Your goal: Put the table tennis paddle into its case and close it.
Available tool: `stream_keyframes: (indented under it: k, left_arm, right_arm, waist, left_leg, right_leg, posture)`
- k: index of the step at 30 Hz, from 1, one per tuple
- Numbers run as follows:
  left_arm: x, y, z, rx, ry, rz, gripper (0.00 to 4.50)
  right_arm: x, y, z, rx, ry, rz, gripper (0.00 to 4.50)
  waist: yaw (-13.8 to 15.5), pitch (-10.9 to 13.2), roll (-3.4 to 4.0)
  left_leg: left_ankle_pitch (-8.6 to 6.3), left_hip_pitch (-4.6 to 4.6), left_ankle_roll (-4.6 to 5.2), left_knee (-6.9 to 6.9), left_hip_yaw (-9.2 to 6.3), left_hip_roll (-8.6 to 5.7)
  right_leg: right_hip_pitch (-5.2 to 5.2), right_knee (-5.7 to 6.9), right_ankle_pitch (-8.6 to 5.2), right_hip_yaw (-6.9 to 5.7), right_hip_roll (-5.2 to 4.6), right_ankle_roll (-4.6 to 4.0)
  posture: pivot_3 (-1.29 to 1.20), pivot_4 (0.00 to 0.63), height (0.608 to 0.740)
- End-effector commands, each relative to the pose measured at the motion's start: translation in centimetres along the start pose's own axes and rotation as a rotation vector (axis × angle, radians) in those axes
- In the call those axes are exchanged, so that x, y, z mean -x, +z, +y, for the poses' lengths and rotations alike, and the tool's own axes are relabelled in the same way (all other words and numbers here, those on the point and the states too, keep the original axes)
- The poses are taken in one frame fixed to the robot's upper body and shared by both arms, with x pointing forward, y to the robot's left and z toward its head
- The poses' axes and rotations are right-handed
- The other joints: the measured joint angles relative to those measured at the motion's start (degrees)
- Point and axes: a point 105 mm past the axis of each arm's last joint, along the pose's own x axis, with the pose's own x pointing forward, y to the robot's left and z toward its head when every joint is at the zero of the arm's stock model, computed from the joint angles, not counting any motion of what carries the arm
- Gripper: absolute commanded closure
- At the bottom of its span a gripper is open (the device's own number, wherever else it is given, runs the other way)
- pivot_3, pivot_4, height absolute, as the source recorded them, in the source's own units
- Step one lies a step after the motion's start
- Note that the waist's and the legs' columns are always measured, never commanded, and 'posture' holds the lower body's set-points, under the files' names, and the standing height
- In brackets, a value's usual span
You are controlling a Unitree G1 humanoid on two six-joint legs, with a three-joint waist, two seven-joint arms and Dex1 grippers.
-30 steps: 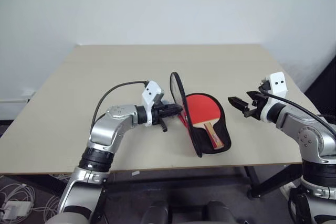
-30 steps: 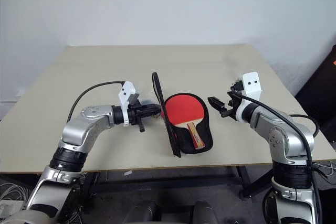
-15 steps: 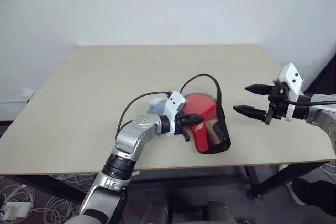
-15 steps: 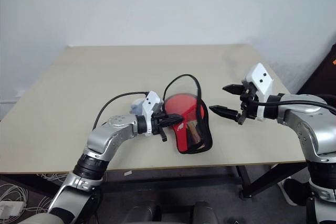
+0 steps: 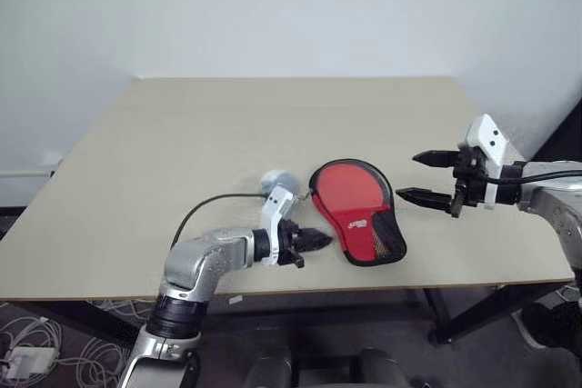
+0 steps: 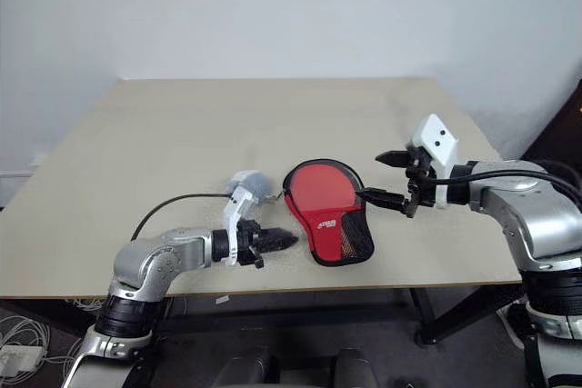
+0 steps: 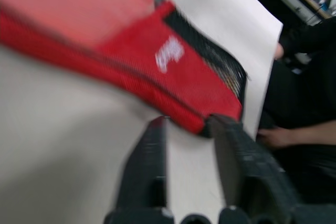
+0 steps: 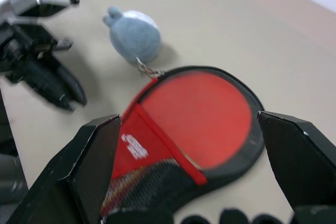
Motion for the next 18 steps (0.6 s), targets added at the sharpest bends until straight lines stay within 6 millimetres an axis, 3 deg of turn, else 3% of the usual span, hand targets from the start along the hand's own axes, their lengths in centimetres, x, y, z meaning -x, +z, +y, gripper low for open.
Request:
stream_keyframes:
  k: [1, 5, 12, 18]
  left_arm:
    - [-0.4, 0.8, -0.8, 0.006, -0.018, -0.025, 1.82]
    - [-1.0, 0.6, -0.7, 0.059, -0.018, -0.017, 0.45]
    - [-2.4, 0.6, -0.3, 0.199, -0.007, -0.004, 0.45]
    - [-3.6, 0.2, -1.2, 0.324, -0.061, 0.000, 0.45]
  right_arm:
    - [0.2, 1.2, 0.4, 0.035, -0.009, -0.033, 0.00]
    - [0.1, 1.2, 0.7, 0.022, -0.012, -0.039, 0.00]
    - [-0.1, 1.4, 1.2, 0.006, -0.024, -0.054, 0.00]
    - [-0.4, 1.4, 1.4, -0.007, -0.031, -0.066, 0.00]
  waist:
    - [0.1, 0.0, -0.01]
    - [0.0, 0.0, -0.01]
    - [0.0, 0.0, -0.01]
    - [0.0, 0.0, -0.02]
  left_leg:
    - [0.00, 0.00, 0.00, 0.01, 0.00, -0.01]
    - [0.00, 0.02, -0.01, -0.01, 0.00, 0.01]
    - [0.00, 0.02, -0.01, -0.01, 0.01, 0.00]
    - [0.00, 0.02, -0.01, 0.00, 0.01, -0.01]
  right_leg:
    - [0.01, 0.00, 0.00, 0.00, -0.01, 0.00]
    - [0.01, 0.01, 0.01, 0.01, 0.00, -0.01]
    - [0.00, 0.00, 0.00, 0.00, 0.00, -0.01]
    - [0.01, 0.00, 0.01, 0.01, 0.00, -0.01]
  posture:
    - [0.00, 0.000, 0.740]
    - [0.00, 0.000, 0.740]
    - [0.00, 0.000, 0.740]
    - [0.00, 0.000, 0.740]
